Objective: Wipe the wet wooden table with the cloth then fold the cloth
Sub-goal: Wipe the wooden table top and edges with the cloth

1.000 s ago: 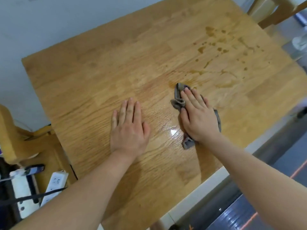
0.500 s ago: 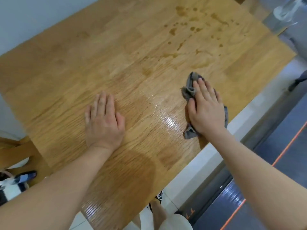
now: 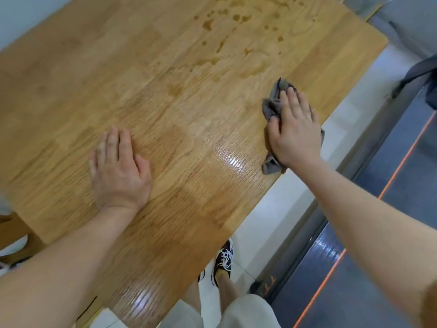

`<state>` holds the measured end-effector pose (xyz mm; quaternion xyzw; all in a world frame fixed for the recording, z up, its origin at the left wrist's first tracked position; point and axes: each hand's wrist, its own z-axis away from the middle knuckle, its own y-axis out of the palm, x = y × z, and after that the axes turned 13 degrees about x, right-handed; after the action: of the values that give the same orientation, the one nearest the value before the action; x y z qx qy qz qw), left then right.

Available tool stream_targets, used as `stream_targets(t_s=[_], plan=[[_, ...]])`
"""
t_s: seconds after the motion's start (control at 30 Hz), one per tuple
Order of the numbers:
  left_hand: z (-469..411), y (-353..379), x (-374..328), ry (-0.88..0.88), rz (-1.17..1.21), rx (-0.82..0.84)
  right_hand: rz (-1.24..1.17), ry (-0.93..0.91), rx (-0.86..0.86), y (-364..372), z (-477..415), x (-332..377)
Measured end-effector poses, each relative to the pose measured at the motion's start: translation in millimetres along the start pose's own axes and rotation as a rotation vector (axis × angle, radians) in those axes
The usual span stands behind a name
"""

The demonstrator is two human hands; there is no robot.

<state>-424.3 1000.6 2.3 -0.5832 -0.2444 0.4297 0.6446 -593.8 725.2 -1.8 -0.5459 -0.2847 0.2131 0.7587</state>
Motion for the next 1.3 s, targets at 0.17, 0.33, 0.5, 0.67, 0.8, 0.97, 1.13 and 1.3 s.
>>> stream_targets(t_s=[0.17,0.33,0.5,0.67,0.8,0.97,1.13,1.3], plan=[[0,-1,0,-0.008,-0.016,0.002,-0.050,0.032,-0.065,28,47,78],[-3,1,0,-0.013,-0.022,-0.019,-0.040,-0.368,0.045,56,98,133],[1,1,0,0.002,-0.024,-0.047,-0.031,-0.469,0.055,46,33,152],[-3,3,4,0.009,-0.013,-0.070,0.039,-0.511,0.087,27,-42,178],[0,3,4,0.014,-0.036,-0.039,0.069,-0.398,0.050,14,-68,155],[-4,-3,6,0.014,-0.023,0.029,0.052,-0.342,0.042,17,-38,171],[0,-6,6,0.042,-0.006,0.086,0.110,-0.847,0.239,37,40,159],[-4,-4,9,0.027,0.001,0.103,0.154,-0.784,0.188,16,-42,166]])
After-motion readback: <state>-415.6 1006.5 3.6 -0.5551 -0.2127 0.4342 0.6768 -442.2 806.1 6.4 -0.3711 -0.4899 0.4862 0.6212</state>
